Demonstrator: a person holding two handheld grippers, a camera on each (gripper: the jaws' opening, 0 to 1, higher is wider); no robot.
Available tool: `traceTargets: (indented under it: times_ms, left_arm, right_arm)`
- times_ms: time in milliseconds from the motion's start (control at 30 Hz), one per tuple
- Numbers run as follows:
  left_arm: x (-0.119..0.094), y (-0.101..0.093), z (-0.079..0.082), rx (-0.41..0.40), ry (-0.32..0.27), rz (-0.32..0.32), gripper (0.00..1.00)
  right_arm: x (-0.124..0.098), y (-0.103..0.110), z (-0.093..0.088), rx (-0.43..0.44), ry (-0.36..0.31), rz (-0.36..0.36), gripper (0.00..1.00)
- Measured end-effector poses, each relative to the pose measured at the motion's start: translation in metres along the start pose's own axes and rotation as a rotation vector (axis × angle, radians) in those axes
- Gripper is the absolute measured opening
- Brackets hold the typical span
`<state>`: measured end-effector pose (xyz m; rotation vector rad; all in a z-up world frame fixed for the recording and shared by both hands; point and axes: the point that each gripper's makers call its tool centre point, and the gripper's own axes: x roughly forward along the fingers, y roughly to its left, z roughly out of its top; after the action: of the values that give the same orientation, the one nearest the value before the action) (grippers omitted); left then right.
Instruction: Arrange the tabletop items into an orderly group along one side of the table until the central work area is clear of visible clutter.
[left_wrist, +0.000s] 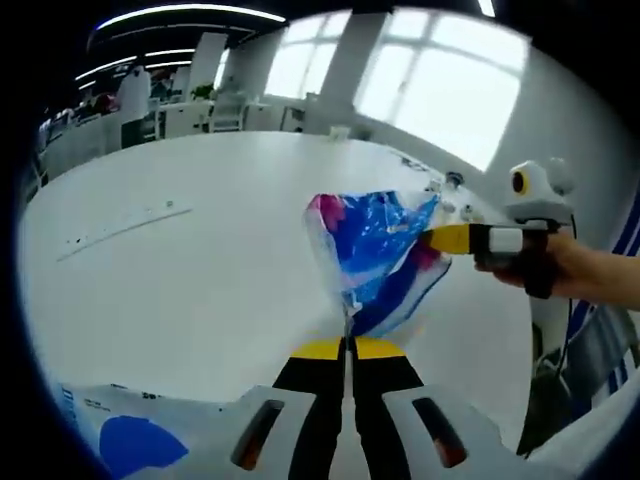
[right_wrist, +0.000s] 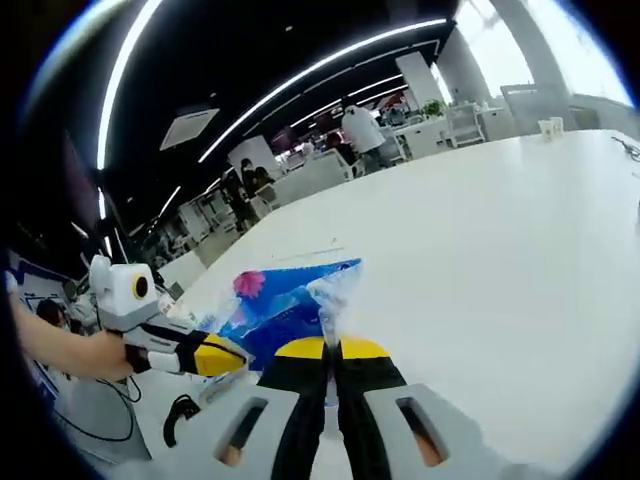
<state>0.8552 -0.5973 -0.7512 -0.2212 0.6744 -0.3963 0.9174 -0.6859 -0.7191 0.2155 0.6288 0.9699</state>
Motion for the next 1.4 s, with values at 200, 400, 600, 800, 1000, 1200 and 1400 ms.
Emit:
traceTargets:
  times_ms: [200, 400, 600, 800, 1000, 1200, 1400]
  left_arm:
    - [0.011, 0.011, -0.005, -0.013, 0.034, 0.027, 0.0]
    - [0.019, 0.016, -0.017, -0.085, 0.086, 0.065, 0.0]
    - [0.021, 0.019, -0.026, -0.123, 0.111, 0.092, 0.0]
    - [0.02, 0.027, -0.03, -0.152, 0.111, 0.108, 0.0]
    - [0.021, 0.028, -0.034, -0.169, 0.131, 0.114, 0.0]
    - [0.022, 0.029, -0.043, -0.219, 0.143, 0.146, 0.0]
    - [0.018, 0.029, -0.045, -0.236, 0.146, 0.169, 0.0]
  right_arm:
    - [0.01, -0.009, -0.008, -0.014, 0.052, -0.006, 0.0]
    - [0.019, -0.013, -0.02, -0.094, 0.131, -0.013, 0.0]
    - [0.027, -0.017, -0.027, -0.142, 0.18, -0.005, 0.0]
    - [0.03, -0.017, -0.034, -0.18, 0.211, -0.003, 0.0]
    - [0.032, -0.014, -0.04, -0.243, 0.25, 0.001, 0.0]
    - [0.033, -0.014, -0.051, -0.317, 0.293, 0.0, 0.0]
    - [0.035, -0.018, -0.057, -0.294, 0.301, 0.003, 0.0]
